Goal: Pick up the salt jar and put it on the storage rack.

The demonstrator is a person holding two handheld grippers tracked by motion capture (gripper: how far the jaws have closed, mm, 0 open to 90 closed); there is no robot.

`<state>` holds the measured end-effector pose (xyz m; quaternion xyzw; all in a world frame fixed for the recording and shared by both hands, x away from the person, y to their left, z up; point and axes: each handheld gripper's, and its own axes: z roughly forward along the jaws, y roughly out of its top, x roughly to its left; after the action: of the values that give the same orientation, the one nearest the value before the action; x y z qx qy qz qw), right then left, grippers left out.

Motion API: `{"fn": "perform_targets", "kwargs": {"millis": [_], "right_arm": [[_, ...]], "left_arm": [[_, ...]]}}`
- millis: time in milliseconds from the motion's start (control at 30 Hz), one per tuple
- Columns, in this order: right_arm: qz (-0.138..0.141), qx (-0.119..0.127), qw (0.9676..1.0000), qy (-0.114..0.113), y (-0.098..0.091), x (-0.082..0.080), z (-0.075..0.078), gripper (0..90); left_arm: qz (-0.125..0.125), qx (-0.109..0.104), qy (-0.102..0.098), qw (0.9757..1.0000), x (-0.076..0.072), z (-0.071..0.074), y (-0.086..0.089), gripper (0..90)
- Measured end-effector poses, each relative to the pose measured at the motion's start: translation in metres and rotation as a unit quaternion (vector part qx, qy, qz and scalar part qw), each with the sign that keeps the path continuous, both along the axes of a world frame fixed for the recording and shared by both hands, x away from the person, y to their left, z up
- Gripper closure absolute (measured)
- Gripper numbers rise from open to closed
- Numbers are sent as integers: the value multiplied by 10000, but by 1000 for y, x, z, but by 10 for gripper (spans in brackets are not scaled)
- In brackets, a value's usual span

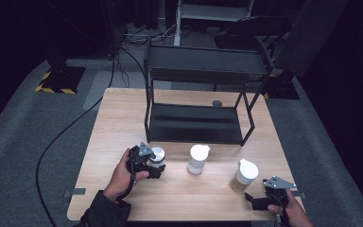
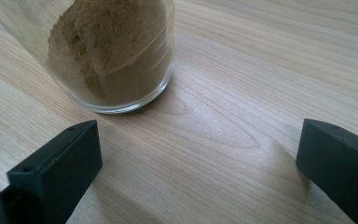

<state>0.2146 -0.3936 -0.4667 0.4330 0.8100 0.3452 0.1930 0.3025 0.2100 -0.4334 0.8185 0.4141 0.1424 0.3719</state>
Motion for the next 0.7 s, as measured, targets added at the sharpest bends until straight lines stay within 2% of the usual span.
{"fn": "perform_targets", "kwargs": {"millis": [233, 433, 533, 600, 667, 700], "right_arm": [[1, -1, 10000, 3, 0, 0, 0, 0], [3, 1, 10000, -2, 0, 0, 0, 0], [6, 2, 10000, -7, 0, 0, 0, 0], [6, 3, 10000, -8, 0, 0, 0, 0], [4, 4, 10000, -7, 0, 0, 0, 0], [5, 4, 10000, -9, 0, 0, 0, 0]], "left_arm": [[29, -113, 123, 9999, 8, -1, -1, 52], [-40, -124, 88, 9999, 10, -1, -2, 85], [-157, -152, 148, 9997, 13, 0, 0, 135], [-268, -207, 209, 9992, 16, 1, 2, 205], [-290, -200, 175, 9992, 15, 2, 1, 273], [-295, -122, 133, 9994, 13, 4, -2, 273]]}}
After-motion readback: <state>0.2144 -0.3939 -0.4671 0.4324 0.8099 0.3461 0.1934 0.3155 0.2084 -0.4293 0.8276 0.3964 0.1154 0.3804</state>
